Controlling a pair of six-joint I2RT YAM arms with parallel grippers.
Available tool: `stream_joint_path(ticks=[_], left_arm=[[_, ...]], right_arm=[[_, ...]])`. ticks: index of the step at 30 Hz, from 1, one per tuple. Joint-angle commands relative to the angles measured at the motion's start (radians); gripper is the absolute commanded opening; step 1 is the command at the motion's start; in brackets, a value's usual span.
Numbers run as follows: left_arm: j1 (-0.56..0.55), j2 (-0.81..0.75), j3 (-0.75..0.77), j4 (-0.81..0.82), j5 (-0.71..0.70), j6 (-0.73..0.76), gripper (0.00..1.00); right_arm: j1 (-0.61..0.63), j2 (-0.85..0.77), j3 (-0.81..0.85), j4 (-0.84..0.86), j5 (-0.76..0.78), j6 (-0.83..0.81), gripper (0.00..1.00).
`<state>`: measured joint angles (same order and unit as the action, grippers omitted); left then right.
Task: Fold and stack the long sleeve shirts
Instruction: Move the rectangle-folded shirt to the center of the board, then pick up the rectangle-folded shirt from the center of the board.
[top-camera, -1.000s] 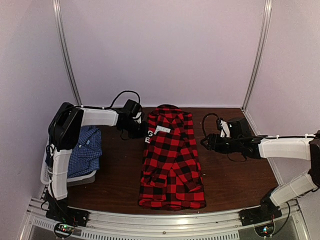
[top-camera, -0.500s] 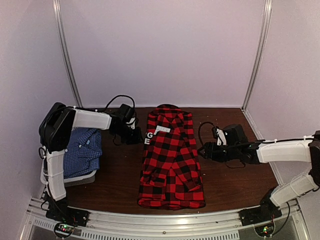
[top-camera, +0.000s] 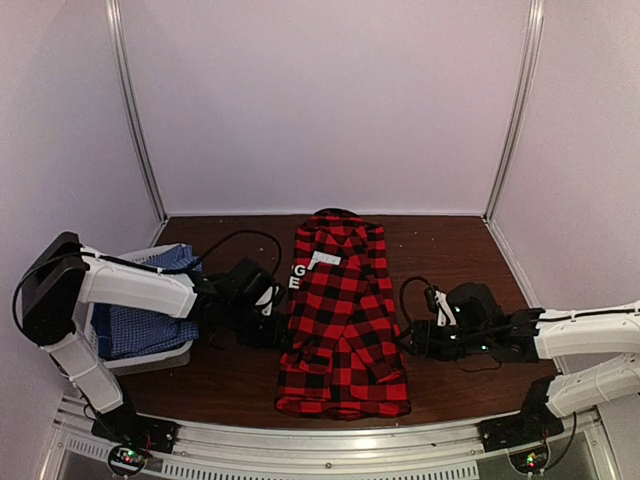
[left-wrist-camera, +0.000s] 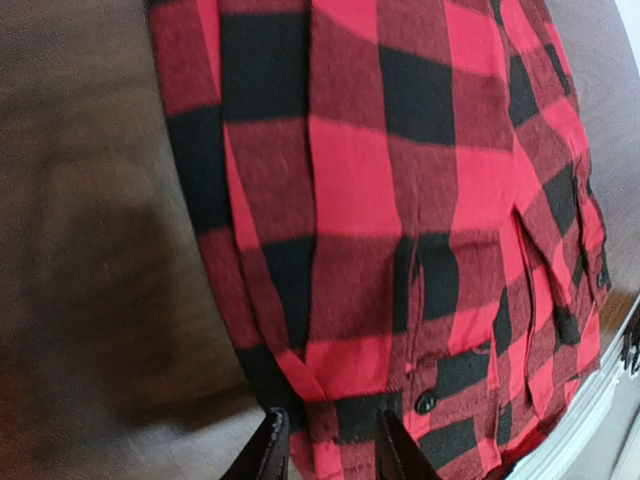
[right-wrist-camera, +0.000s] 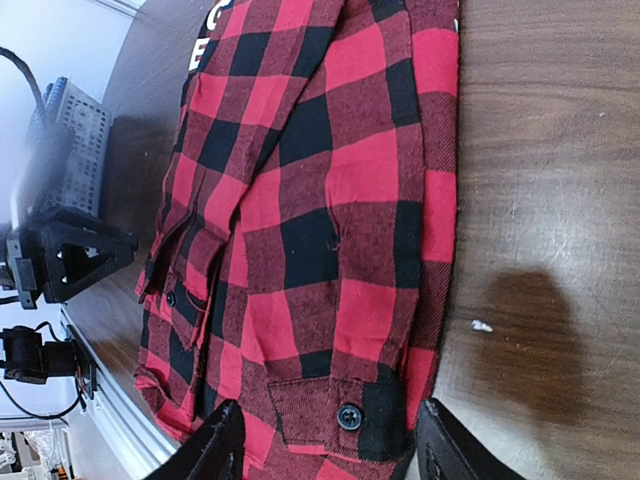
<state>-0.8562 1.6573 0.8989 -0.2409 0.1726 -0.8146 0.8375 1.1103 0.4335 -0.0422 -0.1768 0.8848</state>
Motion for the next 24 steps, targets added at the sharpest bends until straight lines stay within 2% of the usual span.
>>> stream_joint_path(ticks=[1, 15, 21, 24], left_arm=[[-0.053, -0.059, -0.052, 0.035, -0.066, -0.098, 0.33], [-0.097, -0.027, -0.041, 0.034, -0.093, -0.124, 0.32], [-0.108, -0.007, -0.032, 0.021, -0.086, -0.125, 0.28], [-0.111, -0.004, -0.028, 0.015, -0.083, -0.126, 0.23]], right_arm=[[0.056, -0.024, -0.012, -0.035, 0.071, 0.066, 0.59], [0.152, 0.076, 0.029, -0.046, 0.109, 0.098, 0.55], [0.156, 0.100, 0.045, -0.056, 0.119, 0.087, 0.55], [0.156, 0.102, 0.053, -0.066, 0.125, 0.080, 0.55]])
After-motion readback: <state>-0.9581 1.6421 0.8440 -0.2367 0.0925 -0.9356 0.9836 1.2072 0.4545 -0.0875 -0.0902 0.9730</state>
